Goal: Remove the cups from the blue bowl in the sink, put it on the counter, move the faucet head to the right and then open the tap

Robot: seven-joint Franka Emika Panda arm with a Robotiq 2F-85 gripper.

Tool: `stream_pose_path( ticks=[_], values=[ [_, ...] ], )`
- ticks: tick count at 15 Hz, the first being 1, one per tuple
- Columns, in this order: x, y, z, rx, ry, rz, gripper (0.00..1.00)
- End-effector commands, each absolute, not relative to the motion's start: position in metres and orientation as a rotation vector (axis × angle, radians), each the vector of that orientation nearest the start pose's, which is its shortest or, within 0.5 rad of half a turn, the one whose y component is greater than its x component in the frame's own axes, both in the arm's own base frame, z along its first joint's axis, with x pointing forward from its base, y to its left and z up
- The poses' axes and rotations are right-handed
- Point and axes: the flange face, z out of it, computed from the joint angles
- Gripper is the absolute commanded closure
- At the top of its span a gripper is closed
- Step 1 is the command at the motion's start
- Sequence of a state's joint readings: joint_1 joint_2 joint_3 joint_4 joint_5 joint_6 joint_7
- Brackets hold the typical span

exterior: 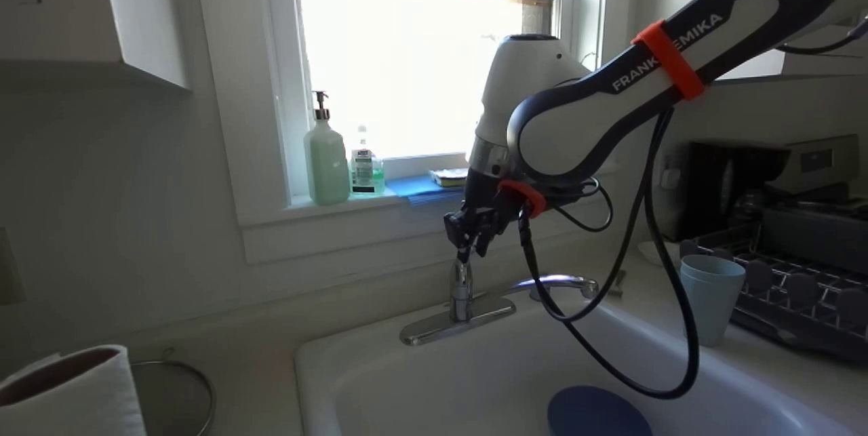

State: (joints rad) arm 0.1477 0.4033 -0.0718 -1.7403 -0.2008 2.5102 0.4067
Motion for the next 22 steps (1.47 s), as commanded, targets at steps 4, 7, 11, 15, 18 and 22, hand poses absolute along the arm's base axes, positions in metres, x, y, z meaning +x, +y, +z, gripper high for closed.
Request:
stream_pose_path(
  ticks=[4,7,11,15,18,22],
  values=[
    [0.692,0.057,0.387,-3.188,0.293,-0.644,0.93],
    [0.692,0.055,0.390,-3.198,0.277,-0.661,0.93],
    [0.691,0.050,0.397,-3.213,0.250,-0.698,0.93],
    [0.692,0.046,0.400,-3.224,0.238,-0.711,0.93],
    [0.692,0.045,0.399,-3.225,0.239,-0.709,0.93],
    [0.693,0.043,0.399,-3.226,0.239,-0.709,0.93]
  ],
)
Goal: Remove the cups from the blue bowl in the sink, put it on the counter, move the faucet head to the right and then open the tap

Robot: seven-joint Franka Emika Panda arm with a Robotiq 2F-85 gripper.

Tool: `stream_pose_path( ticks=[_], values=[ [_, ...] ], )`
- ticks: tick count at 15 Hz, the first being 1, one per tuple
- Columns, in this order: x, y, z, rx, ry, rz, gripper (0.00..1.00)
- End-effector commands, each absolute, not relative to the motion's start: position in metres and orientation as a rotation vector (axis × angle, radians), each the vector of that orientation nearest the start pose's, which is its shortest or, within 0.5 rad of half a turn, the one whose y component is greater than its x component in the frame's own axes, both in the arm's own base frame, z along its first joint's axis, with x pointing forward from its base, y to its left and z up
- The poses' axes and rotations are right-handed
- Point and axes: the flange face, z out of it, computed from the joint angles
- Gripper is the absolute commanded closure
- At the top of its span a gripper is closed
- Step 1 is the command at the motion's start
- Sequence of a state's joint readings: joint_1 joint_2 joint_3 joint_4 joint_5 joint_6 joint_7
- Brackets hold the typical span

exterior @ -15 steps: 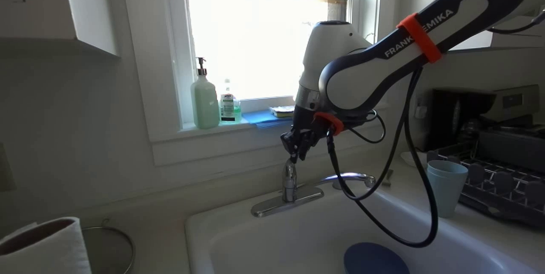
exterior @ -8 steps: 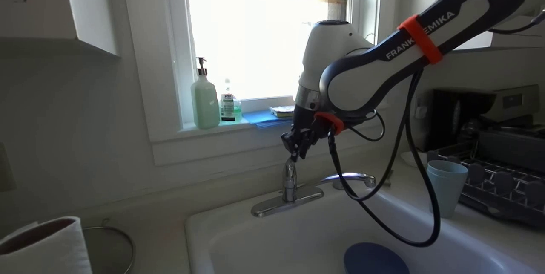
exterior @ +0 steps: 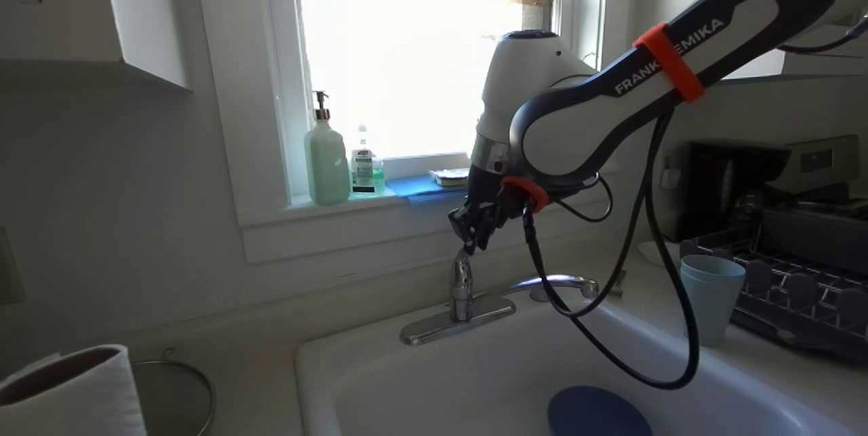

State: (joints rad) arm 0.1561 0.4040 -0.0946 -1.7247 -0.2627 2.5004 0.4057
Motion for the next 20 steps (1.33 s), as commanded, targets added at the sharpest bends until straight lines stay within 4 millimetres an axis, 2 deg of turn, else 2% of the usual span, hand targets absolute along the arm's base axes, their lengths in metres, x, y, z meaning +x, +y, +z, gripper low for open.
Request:
stream_pose_path(
  ticks=[1,20],
  values=[
    [0.6931,0.0417,0.4003,-3.225,0.245,-0.716,0.93],
    [0.6919,0.0348,0.4062,-3.218,0.233,-0.740,0.93]
  ],
)
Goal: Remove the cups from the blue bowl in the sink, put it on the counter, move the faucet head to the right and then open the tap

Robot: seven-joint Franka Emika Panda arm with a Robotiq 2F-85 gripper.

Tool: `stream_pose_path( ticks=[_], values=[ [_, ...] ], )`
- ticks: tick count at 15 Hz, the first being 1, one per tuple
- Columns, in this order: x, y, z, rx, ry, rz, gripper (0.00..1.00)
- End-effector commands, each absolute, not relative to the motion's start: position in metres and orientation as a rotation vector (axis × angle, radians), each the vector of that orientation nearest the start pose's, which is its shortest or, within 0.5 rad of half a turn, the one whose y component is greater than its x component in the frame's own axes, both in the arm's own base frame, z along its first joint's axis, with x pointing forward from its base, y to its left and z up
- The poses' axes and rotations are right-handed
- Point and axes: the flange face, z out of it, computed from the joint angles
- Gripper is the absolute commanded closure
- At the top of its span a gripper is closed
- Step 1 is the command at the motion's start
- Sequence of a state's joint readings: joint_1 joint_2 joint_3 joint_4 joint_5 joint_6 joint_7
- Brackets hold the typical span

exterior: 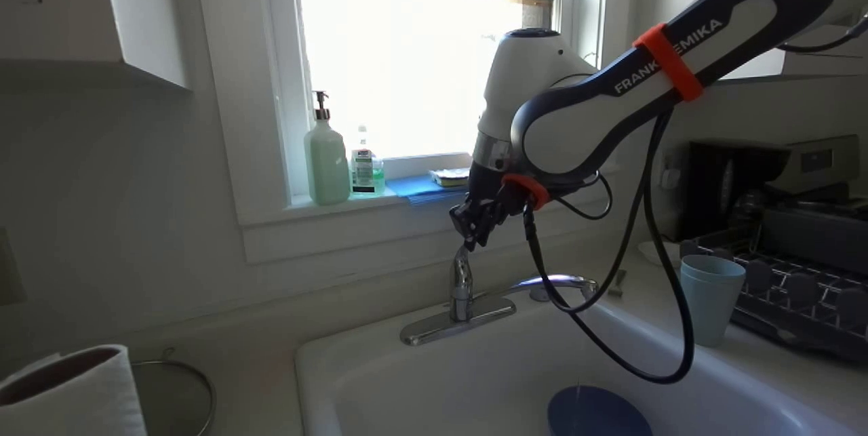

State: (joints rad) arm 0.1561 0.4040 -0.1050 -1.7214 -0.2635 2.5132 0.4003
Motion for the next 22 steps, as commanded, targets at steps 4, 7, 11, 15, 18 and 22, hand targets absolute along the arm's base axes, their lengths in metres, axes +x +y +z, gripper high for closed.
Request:
stream_pose_path(
  ticks=[4,7,11,15,18,22],
  values=[
    [0.692,0.035,0.406,-3.215,0.231,-0.728,0.93],
    [0.688,0.038,0.408,-3.199,0.223,-0.691,0.47],
    [0.675,0.045,0.422,-3.167,0.165,-0.673,0.20],
    [0.649,0.066,0.433,-3.132,0.085,-0.623,0.00],
    [0.621,0.074,0.433,-3.137,0.040,-0.529,0.00],
    [0.577,0.064,0.429,-3.189,-0.049,-0.434,0.00]
  ],
)
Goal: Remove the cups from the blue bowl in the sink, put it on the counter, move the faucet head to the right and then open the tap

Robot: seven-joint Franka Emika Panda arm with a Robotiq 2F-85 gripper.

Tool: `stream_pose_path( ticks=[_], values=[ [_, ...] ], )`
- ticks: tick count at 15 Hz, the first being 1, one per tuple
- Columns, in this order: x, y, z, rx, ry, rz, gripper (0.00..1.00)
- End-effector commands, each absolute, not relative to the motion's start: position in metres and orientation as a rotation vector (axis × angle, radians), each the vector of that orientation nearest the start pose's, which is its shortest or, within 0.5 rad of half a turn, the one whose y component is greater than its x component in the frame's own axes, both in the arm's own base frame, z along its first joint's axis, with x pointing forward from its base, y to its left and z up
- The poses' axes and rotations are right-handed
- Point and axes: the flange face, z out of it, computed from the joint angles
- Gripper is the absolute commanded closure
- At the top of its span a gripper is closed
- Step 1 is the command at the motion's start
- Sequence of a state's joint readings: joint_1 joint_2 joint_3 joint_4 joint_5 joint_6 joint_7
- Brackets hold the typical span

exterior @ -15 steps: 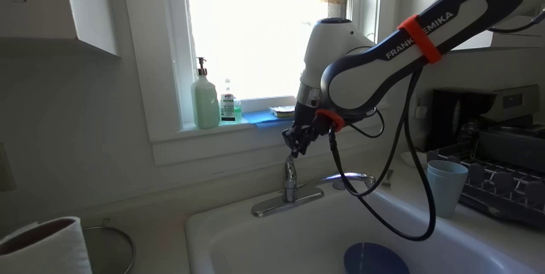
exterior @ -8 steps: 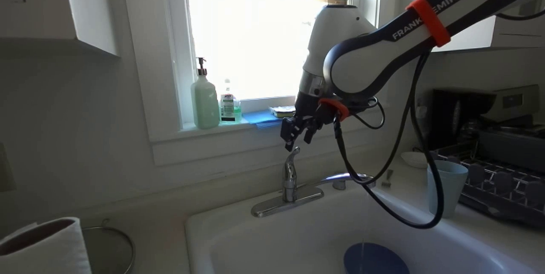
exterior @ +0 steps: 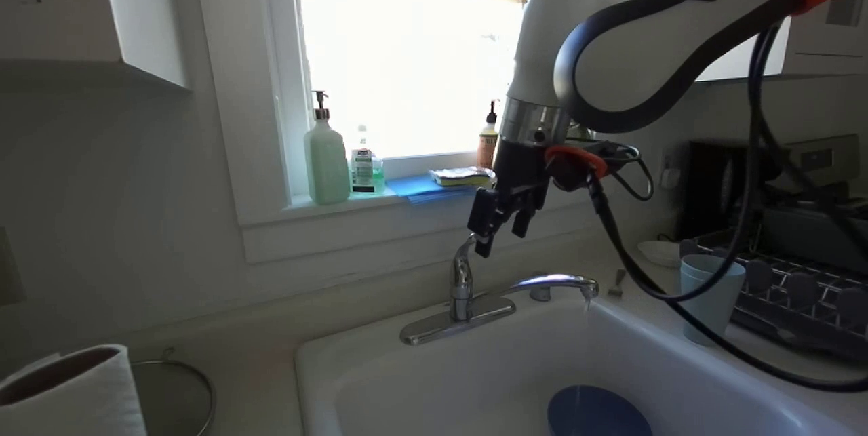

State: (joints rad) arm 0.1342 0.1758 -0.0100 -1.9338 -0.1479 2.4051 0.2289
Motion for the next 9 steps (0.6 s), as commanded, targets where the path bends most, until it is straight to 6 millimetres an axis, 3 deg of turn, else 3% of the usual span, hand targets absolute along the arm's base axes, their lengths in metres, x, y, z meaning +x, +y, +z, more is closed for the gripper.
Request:
stream_pose_path(
  ticks=[1,4,9],
  values=[
    [0.567,0.059,0.426,-3.198,-0.072,-0.403,0.00],
    [0.539,0.042,0.425,-3.190,-0.087,-0.378,0.00],
    [0.504,0.008,0.430,-3.130,0.072,-0.343,0.00]
  ],
)
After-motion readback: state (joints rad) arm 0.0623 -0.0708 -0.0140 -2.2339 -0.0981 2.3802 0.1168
